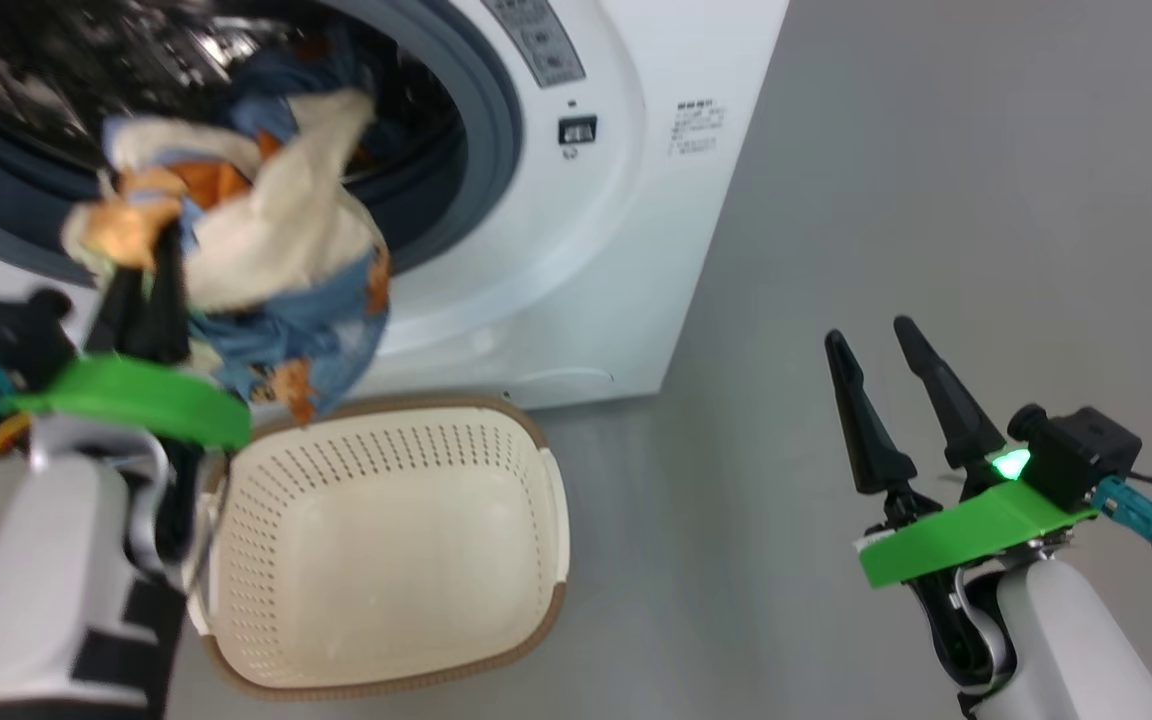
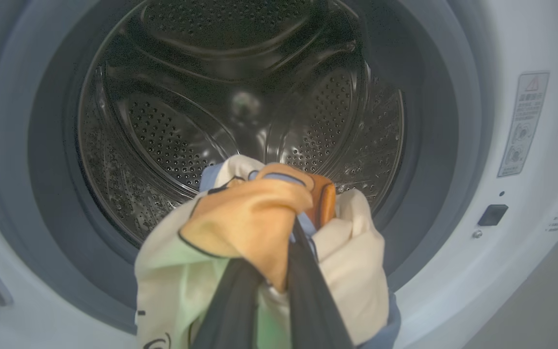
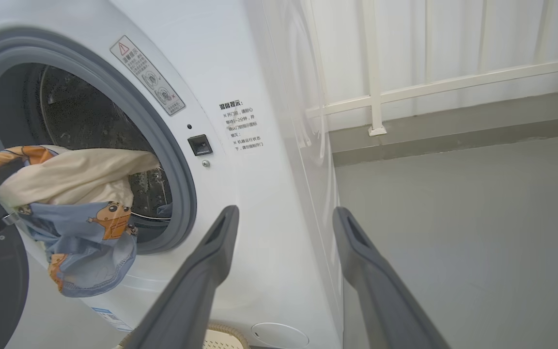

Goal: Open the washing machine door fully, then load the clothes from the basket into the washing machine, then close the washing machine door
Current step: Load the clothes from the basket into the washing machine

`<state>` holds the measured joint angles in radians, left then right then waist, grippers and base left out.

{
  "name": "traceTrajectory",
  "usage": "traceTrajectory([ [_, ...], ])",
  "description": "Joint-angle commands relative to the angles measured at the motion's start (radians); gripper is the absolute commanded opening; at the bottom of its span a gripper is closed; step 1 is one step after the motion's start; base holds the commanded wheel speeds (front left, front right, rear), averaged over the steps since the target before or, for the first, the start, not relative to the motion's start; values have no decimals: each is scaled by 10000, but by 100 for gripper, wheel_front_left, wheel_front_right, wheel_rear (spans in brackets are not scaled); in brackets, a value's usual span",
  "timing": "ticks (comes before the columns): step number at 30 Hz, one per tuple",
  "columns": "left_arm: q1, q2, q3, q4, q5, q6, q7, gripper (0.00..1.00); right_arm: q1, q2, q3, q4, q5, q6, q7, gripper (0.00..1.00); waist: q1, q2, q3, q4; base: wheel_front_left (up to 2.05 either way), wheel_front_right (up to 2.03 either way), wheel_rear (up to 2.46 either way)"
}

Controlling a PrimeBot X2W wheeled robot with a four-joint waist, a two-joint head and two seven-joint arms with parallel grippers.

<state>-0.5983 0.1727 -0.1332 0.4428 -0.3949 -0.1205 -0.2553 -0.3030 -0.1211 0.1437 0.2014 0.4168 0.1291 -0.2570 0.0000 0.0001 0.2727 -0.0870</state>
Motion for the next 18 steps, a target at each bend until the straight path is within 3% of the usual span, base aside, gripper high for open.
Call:
traceTrajectory([
  [1,-775,449,312,125,-120,-53,-64,0,-259,73,245,-333,-99,16,-48,100,0,-1,871,-415,0,0,0],
  [10,-3492,995,672,1760,-512,-96,-64,0,-842,429,461,-597,-283,16,-48,100,0,-1,2394,-1228,0,0,0],
  [18,-5261,1550,355,2544,-397,-99,-64,0,-1183,628,607,-759,-302,16,-48,100,0,-1,3407,-1827,0,0,0],
])
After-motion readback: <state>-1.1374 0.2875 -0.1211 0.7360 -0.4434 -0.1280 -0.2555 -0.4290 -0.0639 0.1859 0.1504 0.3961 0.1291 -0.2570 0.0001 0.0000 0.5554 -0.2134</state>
